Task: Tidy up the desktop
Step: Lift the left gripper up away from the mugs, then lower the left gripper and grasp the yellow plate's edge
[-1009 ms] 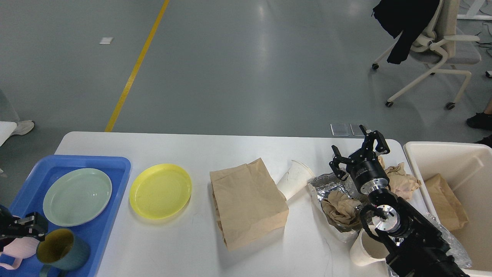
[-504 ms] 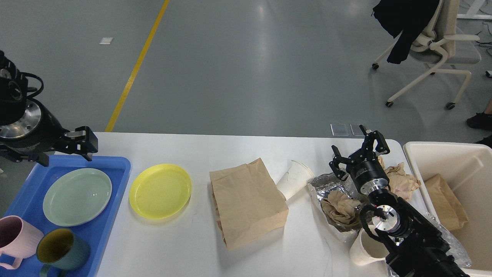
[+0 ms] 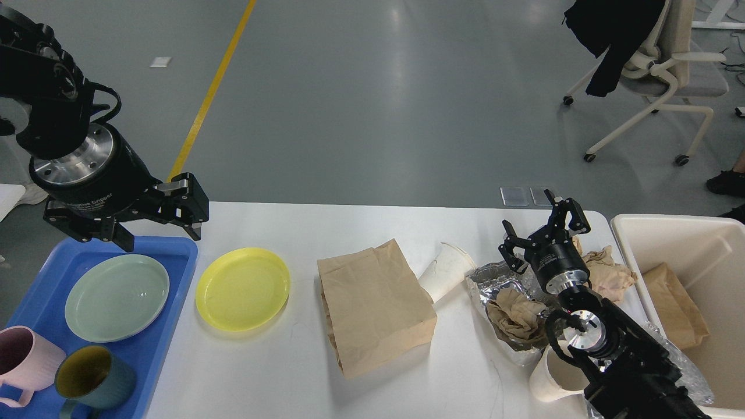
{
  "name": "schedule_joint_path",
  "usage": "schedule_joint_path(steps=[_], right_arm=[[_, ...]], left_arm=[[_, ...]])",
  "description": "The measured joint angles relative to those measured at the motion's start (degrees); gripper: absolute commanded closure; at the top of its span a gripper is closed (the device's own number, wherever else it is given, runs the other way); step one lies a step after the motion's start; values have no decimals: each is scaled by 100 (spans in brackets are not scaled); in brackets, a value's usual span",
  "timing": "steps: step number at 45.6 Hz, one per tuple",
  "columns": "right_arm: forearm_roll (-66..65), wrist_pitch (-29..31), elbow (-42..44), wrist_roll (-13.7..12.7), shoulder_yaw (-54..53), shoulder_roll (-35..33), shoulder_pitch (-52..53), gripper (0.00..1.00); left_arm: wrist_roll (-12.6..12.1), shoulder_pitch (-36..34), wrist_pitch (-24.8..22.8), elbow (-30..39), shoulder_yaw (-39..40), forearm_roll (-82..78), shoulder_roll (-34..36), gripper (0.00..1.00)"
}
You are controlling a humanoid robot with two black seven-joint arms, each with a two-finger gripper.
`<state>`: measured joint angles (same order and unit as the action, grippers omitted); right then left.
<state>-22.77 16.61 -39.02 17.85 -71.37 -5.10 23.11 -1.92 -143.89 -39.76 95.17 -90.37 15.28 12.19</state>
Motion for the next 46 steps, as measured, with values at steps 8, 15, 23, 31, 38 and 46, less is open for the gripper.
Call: schedule_joint_path(steps=[8, 15, 23, 31, 38, 46], right_arm=[[0, 0, 0, 0, 0, 0, 0, 0], [0, 0, 0, 0, 1, 0, 0, 0], [0, 0, 0, 0, 1, 0, 0, 0], [0, 0, -6, 0, 1, 0, 0, 0], [0, 0, -9, -1, 1, 0, 0, 0], [0, 0, -9, -1, 0, 0, 0, 0]], left_arm=[[30, 113, -9, -92, -18, 2, 36, 4], [47, 571, 138, -293, -18, 20, 300, 4], [439, 1486, 486, -606, 143, 379, 832, 9], [550, 2790, 2015, -769, 488, 1155, 1012, 8], [352, 4132, 3415, -1172, 1275, 1741, 1050, 8], [-208, 5541, 3929, -2216, 2407, 1846, 1059, 8]])
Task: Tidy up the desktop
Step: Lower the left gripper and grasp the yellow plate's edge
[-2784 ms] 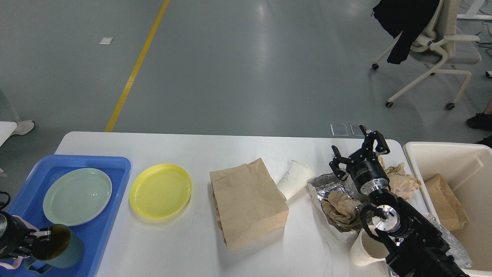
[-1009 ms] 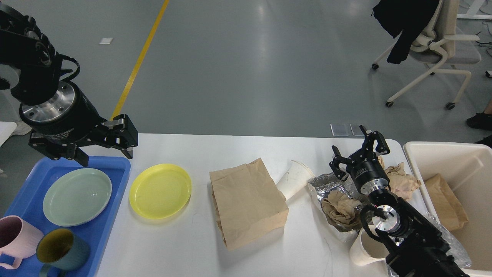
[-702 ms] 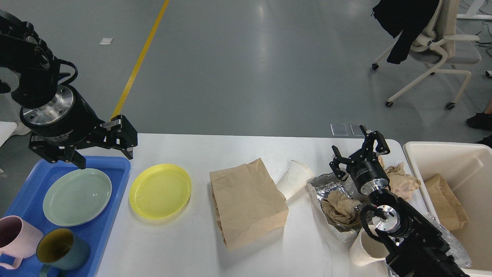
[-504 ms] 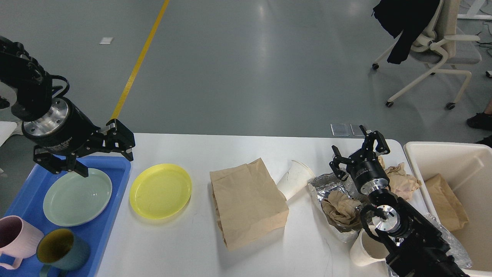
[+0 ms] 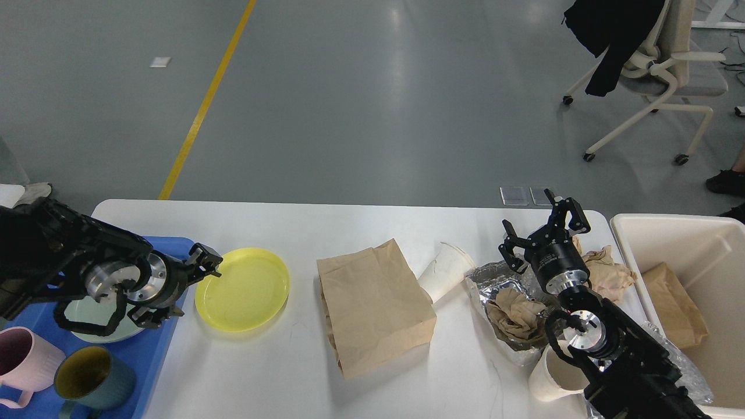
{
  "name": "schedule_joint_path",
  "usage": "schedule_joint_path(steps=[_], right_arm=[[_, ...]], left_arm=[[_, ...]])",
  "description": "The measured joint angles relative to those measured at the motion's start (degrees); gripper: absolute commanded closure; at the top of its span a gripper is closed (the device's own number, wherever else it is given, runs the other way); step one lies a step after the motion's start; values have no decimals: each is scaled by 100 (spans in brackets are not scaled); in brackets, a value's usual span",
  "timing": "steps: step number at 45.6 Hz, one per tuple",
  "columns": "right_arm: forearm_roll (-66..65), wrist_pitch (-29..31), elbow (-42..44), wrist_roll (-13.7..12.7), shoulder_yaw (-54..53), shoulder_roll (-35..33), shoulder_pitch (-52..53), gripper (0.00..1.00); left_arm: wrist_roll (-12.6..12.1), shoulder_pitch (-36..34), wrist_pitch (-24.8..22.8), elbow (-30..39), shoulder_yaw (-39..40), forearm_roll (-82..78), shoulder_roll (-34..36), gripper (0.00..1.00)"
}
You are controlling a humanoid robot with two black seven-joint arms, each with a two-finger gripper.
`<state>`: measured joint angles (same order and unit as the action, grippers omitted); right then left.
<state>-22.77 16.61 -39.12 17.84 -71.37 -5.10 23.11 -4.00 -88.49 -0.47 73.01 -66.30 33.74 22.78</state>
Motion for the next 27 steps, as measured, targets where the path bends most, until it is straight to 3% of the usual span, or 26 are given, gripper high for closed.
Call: schedule_joint_path(steps=[5, 10, 18, 27], right_arm=[[0, 0, 0, 0, 0, 0, 0, 0], [1, 0, 0, 0, 0, 0, 0, 0], [0, 0, 0, -1, 0, 0, 0, 0], [0, 0, 0, -1, 0, 0, 0, 0]], left_arm=[[-166, 862, 437, -518, 756, -20, 6, 8], [-146, 1455, 679, -793, 1288, -100, 8, 5], [-131, 1807, 712, -1063, 1508, -250, 0, 5], [-117, 1993, 762, -1212, 1563, -281, -53, 21]])
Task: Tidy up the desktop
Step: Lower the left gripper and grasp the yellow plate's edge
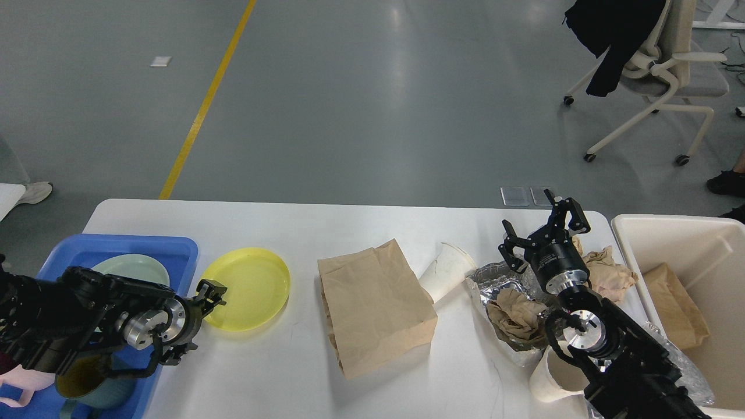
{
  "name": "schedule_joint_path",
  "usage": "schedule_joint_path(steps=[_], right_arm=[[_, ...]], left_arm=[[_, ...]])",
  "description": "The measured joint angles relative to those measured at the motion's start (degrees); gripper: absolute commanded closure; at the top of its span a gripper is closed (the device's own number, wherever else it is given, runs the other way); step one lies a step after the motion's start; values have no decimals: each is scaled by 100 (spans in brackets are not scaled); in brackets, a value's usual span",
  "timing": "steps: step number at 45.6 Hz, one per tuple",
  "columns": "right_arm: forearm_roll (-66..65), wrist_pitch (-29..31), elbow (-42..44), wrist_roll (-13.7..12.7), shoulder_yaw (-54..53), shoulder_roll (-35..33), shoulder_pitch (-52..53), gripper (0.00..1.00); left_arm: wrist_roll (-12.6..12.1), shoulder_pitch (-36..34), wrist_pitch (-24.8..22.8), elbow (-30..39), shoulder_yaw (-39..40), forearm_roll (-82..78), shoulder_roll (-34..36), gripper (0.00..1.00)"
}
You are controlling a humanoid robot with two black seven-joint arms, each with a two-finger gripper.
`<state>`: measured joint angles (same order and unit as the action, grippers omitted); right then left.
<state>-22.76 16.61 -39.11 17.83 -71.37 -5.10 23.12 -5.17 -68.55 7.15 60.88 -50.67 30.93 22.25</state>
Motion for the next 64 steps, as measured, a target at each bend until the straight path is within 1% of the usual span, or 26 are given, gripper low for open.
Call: schedule_joint_path(steps=[6, 9, 12, 17, 20, 23, 33, 37, 41, 42, 64], right_arm=[[0, 0, 0, 0, 0, 0, 0, 0], [0, 0, 0, 0, 0, 0, 0, 0], [0, 0, 0, 0, 0, 0, 0, 0], [0, 0, 0, 0, 0, 0, 0, 0], [0, 0, 0, 0, 0, 0, 0, 0], [0, 0, 0, 0, 0, 0, 0, 0], [0, 0, 0, 0, 0, 0, 0, 0], [0, 0, 0, 0, 0, 0, 0, 0], [0, 0, 0, 0, 0, 0, 0, 0], [0, 0, 0, 0, 0, 0, 0, 0], [0, 0, 0, 0, 0, 0, 0, 0]], left_arm=[[12, 7, 5, -6, 12, -139, -2, 32], [14, 6, 5, -6, 13, -245, 1, 41], [17, 6, 5, -8, 20, -326, 6, 46], [23, 6, -31, -9, 69, -370, 0, 58], [24, 6, -47, -11, 91, -376, -7, 67], [23, 18, -58, -13, 103, -377, -9, 74], [8, 54, -73, -25, 125, -355, 14, 80], [8, 109, -73, -69, 128, -351, 16, 85], [8, 189, -74, -115, 136, -351, 9, 98], [8, 202, -77, -122, 140, -351, 6, 100], [5, 147, -322, -86, 191, -366, 52, 100]])
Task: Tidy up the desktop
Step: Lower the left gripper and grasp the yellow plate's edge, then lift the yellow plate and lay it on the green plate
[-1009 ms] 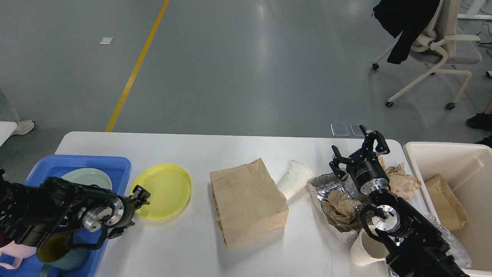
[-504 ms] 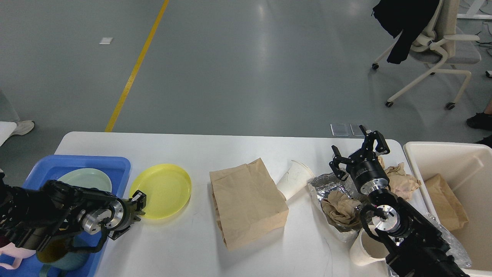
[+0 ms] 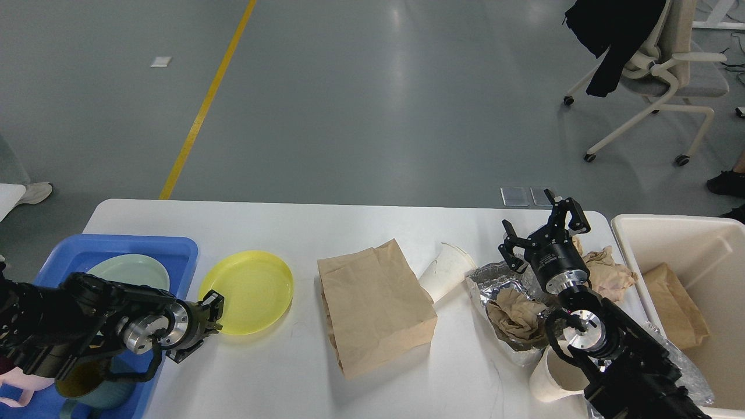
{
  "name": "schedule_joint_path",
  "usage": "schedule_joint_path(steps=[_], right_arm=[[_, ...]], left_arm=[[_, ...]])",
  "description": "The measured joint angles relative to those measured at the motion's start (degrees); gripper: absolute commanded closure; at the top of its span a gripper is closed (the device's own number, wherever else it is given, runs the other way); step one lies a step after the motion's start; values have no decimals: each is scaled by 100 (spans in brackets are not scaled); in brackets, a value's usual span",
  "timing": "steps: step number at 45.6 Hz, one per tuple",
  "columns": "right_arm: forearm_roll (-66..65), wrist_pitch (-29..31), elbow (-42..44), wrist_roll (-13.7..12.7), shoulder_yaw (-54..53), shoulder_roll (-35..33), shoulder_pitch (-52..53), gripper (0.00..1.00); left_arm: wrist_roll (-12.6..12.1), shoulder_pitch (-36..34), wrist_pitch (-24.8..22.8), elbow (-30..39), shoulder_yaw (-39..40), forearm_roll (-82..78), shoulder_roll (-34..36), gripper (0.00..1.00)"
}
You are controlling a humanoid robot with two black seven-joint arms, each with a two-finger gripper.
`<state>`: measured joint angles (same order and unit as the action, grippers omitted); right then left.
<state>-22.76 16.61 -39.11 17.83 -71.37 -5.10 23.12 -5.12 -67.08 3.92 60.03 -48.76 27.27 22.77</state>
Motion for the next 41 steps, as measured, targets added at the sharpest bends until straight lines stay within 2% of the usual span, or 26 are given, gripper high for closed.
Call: schedule_joint_path(steps=[5, 10, 27, 34, 41], right_arm=[[0, 0, 0, 0, 0, 0, 0, 0], [-1, 0, 0, 0, 0, 0, 0, 0], [0, 0, 0, 2, 0, 0, 0, 0], [0, 0, 0, 2, 0, 0, 0, 0], [0, 0, 0, 2, 0, 0, 0, 0]], left_arm=[[-11, -216, -137, 187, -69, 0, 141, 100], [-39, -827, -257, 704, -418, 2, 461, 100], [-35, -4090, -543, 3101, -2115, 28, 1115, 100], [-55, -5062, -855, 3531, -2657, 82, 1126, 100], [-59, -5363, -1247, 3575, -2952, 120, 1146, 100]])
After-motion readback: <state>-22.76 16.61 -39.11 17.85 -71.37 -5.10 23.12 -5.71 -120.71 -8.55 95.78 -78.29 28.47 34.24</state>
